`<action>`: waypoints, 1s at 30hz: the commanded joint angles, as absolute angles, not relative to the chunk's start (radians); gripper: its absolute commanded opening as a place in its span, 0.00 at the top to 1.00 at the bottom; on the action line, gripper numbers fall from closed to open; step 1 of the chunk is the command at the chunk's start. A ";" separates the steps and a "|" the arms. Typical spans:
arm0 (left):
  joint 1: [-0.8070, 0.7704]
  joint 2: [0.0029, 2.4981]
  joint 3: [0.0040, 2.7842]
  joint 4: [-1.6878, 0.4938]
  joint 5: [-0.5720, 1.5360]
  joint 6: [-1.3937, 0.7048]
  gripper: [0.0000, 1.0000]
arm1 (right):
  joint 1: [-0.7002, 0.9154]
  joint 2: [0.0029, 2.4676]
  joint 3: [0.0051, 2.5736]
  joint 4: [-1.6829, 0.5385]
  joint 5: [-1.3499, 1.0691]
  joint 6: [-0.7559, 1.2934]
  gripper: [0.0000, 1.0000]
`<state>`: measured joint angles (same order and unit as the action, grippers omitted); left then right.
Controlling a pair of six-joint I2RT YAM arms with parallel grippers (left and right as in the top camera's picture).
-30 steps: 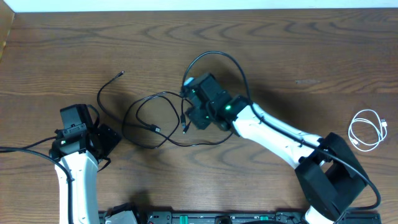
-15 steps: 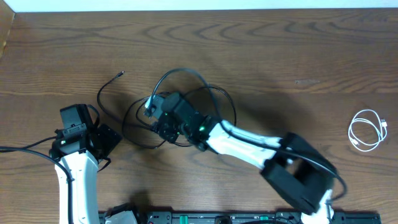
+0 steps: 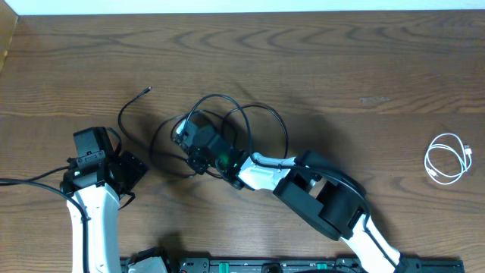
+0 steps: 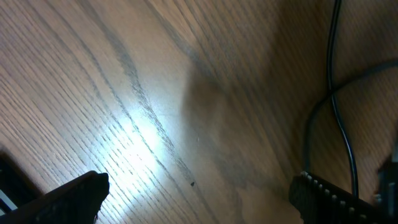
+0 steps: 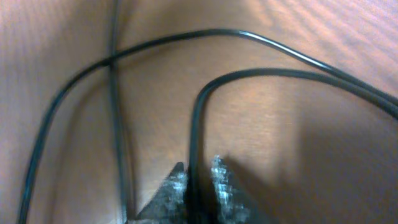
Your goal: Untangle cables
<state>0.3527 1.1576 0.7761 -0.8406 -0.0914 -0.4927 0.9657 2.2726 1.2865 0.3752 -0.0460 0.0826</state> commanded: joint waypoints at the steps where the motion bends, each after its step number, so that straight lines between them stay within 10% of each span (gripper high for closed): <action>1: 0.358 1.160 0.774 -0.844 -0.097 -0.480 0.02 | 0.960 2.324 1.266 0.327 0.132 0.097 0.92; 7: 0.358 1.160 0.774 -0.844 -0.097 -0.479 0.02 | 0.953 2.265 1.266 0.271 0.121 0.031 0.91; 19: 0.358 1.160 0.774 -0.844 -0.097 -0.480 0.02 | 0.965 2.046 1.269 0.165 -0.028 -0.025 0.54; 30: 0.358 1.160 0.774 -0.844 -0.097 -0.480 0.02 | 0.982 2.111 1.269 0.221 -0.153 -0.051 0.56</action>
